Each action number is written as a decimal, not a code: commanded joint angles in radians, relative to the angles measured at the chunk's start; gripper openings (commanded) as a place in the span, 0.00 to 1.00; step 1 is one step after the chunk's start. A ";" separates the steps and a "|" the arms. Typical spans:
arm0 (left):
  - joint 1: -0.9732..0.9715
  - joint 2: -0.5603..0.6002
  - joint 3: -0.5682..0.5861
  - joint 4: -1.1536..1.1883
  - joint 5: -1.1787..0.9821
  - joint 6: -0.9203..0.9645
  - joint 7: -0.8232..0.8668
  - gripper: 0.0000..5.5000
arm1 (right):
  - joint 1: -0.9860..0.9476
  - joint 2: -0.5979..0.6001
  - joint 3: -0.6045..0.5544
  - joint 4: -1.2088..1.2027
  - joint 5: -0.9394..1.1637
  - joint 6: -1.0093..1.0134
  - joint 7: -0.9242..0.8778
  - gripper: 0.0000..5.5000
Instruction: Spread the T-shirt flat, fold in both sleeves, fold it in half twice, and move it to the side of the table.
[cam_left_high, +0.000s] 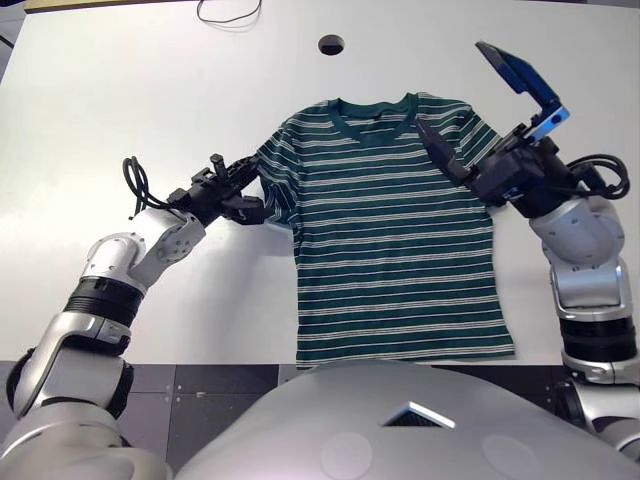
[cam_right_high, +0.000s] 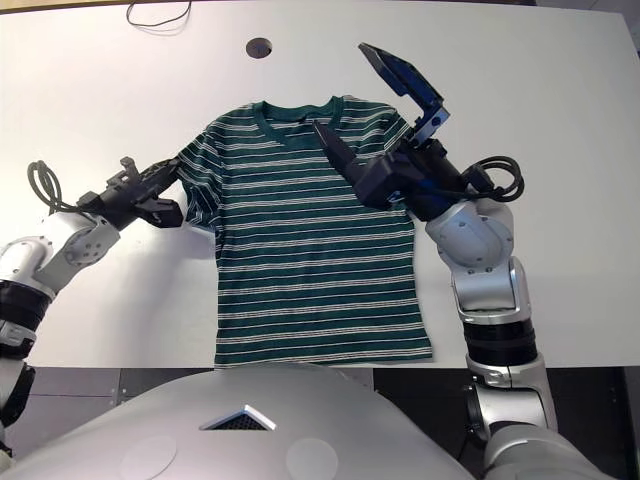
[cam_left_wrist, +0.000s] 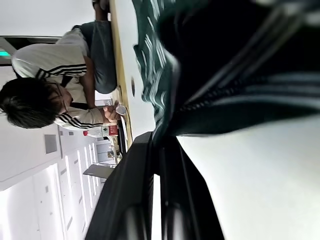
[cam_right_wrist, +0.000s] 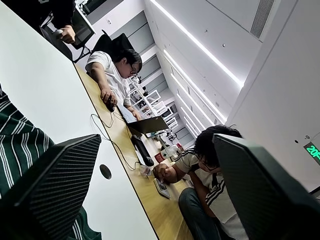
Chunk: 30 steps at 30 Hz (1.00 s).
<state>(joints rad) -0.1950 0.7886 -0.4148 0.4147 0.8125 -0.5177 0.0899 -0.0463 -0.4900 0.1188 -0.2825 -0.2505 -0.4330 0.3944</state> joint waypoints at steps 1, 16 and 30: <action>-0.016 -0.055 0.026 -0.054 0.015 0.021 0.071 0.02 | 0.006 -0.016 -0.016 0.026 0.001 -0.009 -0.003 0.76; -0.132 -0.210 -0.102 0.047 0.091 -0.030 0.080 0.02 | 0.000 -0.089 -0.169 0.297 -0.052 -0.066 -0.142 0.76; -0.167 -0.314 -0.120 0.123 0.027 -0.059 0.060 0.37 | -0.155 -0.295 -0.098 0.924 -0.370 -0.064 -0.444 0.76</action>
<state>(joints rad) -0.3787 0.4779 -0.5244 0.5461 0.8512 -0.5620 0.1777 -0.1607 -0.7302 -0.0249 0.5663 -0.5473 -0.5032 -0.0119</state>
